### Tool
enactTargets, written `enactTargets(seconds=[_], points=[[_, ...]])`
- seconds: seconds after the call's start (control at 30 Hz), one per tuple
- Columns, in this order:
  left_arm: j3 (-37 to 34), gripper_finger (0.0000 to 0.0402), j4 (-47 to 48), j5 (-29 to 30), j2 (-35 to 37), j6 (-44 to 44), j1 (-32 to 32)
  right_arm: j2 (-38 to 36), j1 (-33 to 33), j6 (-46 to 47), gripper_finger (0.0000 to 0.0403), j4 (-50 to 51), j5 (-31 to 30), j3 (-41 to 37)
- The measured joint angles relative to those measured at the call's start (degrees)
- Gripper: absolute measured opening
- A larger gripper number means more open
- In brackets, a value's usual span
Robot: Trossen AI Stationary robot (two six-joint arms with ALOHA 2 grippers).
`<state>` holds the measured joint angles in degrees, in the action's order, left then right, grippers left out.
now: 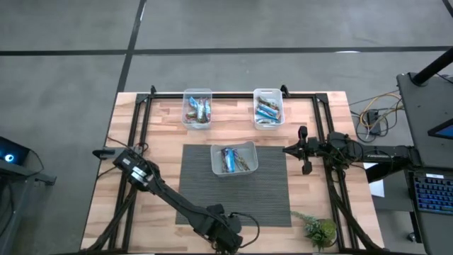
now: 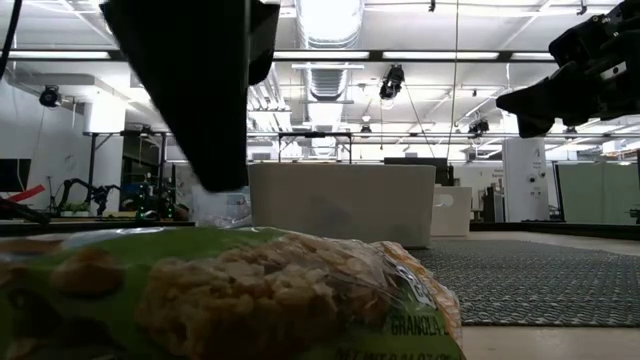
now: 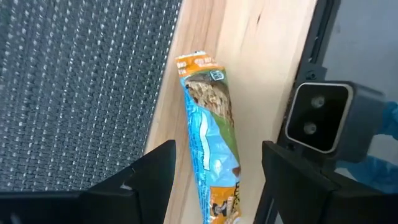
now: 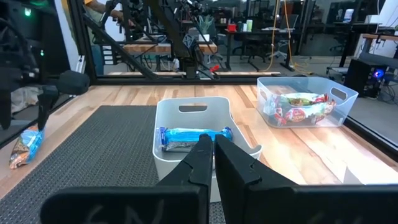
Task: Pick and place Granola Bars by type
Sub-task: Put the yellow granola bar into the white bin
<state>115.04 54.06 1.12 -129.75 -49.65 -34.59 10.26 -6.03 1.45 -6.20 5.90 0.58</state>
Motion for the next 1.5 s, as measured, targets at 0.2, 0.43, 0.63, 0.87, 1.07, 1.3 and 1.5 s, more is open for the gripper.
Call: enactTargets(seconds=[0.2, 0.43, 0.63, 0.87, 1.07, 1.3, 1.5], points=[[0.0, 0.0219, -0.1, 0.1, -1.7, 0.0, -0.3, 0.0, 0.0, 0.0, 0.0009, 0.0, 0.0, 0.0], [0.0, 0.0219, -0.1, 0.1, -3.2, -0.5, -0.6, 0.0, 0.0, 0.0, 0.0009, 0.0, 0.0, 0.0], [0.0, 0.0219, -0.1, 0.0, -4.2, -0.4, -0.6, 0.0, 0.0, 0.0, 0.0009, 0.0, 0.0, 0.0], [0.0, 0.0219, 0.0, 0.0, -5.2, -0.4, -0.6, 0.0, 0.0, 0.0, 0.0009, 0.0, 0.0, 0.0], [0.0, 0.0218, 0.0, 0.0, -5.2, -0.3, -0.6, 0.0, 0.0, 0.0, 0.0009, 0.0, 0.0, 0.0], [0.0, 0.0180, 0.3, 0.0, -5.2, -0.4, -0.6, 0.0, 0.0, 0.0, 0.0009, 0.0, 0.0, 0.0], [-0.1, 0.0125, 0.8, -0.1, -5.2, -0.4, -0.5, 0.0, 0.0, 0.0, 0.0009, 0.0, 0.0, 0.0]])
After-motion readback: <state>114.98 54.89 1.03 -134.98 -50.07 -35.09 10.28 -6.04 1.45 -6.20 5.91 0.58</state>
